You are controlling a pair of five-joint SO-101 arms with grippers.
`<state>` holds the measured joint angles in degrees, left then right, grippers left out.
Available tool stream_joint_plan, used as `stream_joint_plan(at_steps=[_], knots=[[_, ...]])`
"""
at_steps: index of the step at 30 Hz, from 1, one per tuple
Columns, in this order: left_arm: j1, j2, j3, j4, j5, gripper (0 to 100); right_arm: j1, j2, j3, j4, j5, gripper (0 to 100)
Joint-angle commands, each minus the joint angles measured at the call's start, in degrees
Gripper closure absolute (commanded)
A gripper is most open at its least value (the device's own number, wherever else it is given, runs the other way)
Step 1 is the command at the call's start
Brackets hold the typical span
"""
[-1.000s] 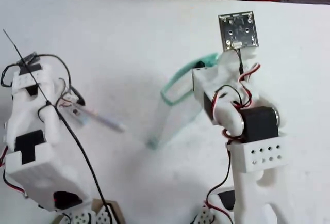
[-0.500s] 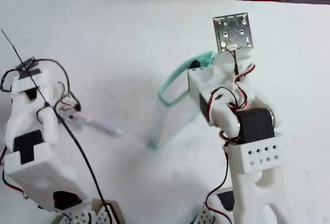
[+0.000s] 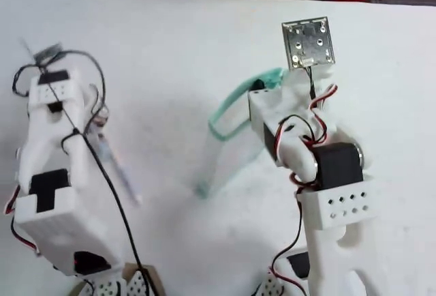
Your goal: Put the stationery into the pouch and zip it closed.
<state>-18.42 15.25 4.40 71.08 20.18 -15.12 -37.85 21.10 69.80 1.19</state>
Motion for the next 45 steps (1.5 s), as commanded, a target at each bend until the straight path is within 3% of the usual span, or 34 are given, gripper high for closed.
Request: stream_joint_plan(at_steps=[1,6,9,16,24,27,36,41,45], knots=[[3.12,-0.92,-13.01,11.08,-0.44,91,0.04,0.57,2.99,0.13,0.35,76.9],[5.85,-0.92,-31.38,27.34,-4.92,92,-0.13,0.57,2.99,0.04,0.35,76.9],[7.16,-1.01,-39.65,31.38,-5.19,92,-0.04,0.57,2.99,0.04,0.35,76.9],[12.88,-9.45,-42.81,31.38,-5.19,92,0.04,0.57,2.99,0.04,0.35,76.9],[25.63,-30.55,-42.90,31.12,-5.36,91,0.04,0.57,2.99,0.04,0.35,76.9],[30.20,-34.59,-42.90,30.95,-8.62,91,0.04,0.57,2.99,0.04,0.35,76.9],[43.91,-41.63,-42.90,22.15,-12.22,91,0.13,0.57,2.99,0.04,0.35,76.9],[52.88,-44.70,-43.34,21.01,-12.22,91,0.13,0.57,2.99,0.04,0.35,76.9],[56.04,-44.79,-42.73,19.78,-14.86,91,0.13,0.57,2.99,0.04,0.35,76.9]])
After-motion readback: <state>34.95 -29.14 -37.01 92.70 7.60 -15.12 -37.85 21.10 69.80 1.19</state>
